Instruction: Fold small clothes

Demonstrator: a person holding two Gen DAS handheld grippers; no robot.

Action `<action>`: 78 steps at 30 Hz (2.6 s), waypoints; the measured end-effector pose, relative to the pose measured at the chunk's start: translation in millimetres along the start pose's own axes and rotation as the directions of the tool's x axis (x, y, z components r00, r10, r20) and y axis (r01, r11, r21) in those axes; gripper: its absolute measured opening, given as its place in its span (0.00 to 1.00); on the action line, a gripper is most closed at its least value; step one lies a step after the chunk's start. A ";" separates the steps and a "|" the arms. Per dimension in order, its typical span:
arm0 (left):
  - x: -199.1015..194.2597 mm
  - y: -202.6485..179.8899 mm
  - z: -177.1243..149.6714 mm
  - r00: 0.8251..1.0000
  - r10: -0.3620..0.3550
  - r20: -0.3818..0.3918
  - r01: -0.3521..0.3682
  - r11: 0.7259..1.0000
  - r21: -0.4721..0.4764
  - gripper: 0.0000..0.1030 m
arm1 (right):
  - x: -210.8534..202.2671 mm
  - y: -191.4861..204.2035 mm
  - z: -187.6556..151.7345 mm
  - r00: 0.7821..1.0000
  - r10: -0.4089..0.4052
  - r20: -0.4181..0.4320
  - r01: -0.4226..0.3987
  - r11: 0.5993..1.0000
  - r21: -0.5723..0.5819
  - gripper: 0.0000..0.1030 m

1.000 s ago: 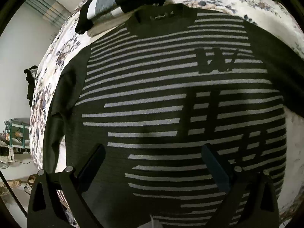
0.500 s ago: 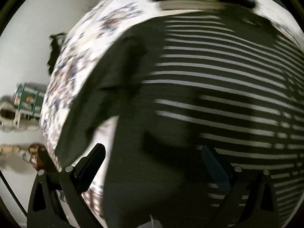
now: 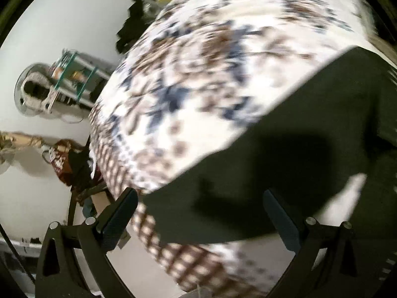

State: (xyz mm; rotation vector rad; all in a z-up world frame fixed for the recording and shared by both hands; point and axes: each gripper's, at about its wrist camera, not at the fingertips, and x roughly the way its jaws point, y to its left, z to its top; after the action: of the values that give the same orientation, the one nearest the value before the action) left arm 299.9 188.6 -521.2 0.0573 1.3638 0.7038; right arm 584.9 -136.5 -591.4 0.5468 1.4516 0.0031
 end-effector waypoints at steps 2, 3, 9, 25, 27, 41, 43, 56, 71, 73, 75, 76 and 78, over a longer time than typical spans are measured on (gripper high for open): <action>10.5 23.0 0.3 1.000 0.007 -0.006 -0.007 1.000 -0.022 1.00 | 38.9 67.4 -19.0 0.999 -0.016 -0.045 0.011 0.995 -0.099 0.09; 15.3 33.6 -0.3 1.000 0.008 -0.007 -0.009 0.999 -0.032 1.00 | 48.0 86.8 -23.8 0.998 -0.012 -0.056 0.005 0.992 -0.127 0.09; 49.0 77.9 -10.4 0.998 -0.010 -0.061 0.005 0.997 -0.081 1.00 | 105.5 153.0 -49.0 0.985 -0.139 -0.102 0.113 0.968 -0.224 0.10; 138.6 153.8 -73.2 0.807 -0.562 -0.180 0.459 0.790 -0.407 1.00 | -9.2 -38.8 -132.9 0.979 -0.115 -0.167 0.121 0.992 0.025 0.72; 152.3 146.1 -73.3 0.783 -0.594 -0.184 0.475 0.763 -0.439 0.92 | 1.1 -49.6 -147.8 0.967 -0.152 -0.205 0.160 0.987 0.025 0.72; 95.4 192.5 26.5 0.868 -0.494 0.044 0.468 0.788 -0.401 0.01 | 11.6 -11.6 -168.2 0.926 -0.359 -0.113 0.337 0.925 -0.176 0.72; 92.5 210.4 50.6 0.858 -0.503 0.105 0.495 0.756 -0.428 0.01 | 9.1 -1.6 -161.0 0.935 -0.340 -0.095 0.320 0.930 -0.180 0.72; 134.1 231.7 188.8 0.858 -0.474 0.196 0.512 0.773 -0.373 0.01 | 26.3 8.4 -93.2 0.958 -0.285 -0.009 0.283 0.954 -0.103 0.77; 7.6 161.7 193.5 0.875 -0.425 0.231 0.454 0.886 -0.090 0.01 | -56.3 -88.4 -72.6 0.911 -0.412 0.023 0.413 0.910 -0.030 0.84; -28.3 120.1 188.1 0.863 -0.449 0.233 0.459 0.888 0.010 0.01 | -82.3 -126.0 -72.6 0.874 -0.481 0.064 0.482 0.876 -0.003 0.84; -61.6 76.8 179.0 0.839 -0.494 0.230 0.487 0.869 0.091 0.01 | -103.5 -168.1 -69.9 0.866 -0.496 0.068 0.495 0.868 0.029 0.84; -80.8 47.9 171.5 0.825 -0.519 0.223 0.499 0.855 0.142 0.01 | -107.4 -181.9 -68.4 0.872 -0.485 0.060 0.483 0.874 0.050 0.84; -117.3 -12.0 154.1 0.793 -0.573 0.209 0.530 0.817 0.229 0.01 | -107.2 -204.9 -67.2 0.889 -0.457 0.038 0.451 0.886 0.103 0.84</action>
State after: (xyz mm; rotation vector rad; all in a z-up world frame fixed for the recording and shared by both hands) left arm 440.1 176.3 -387.6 -0.1168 1.0888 0.0793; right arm 441.0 -327.8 -565.1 0.2653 1.4956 -0.4521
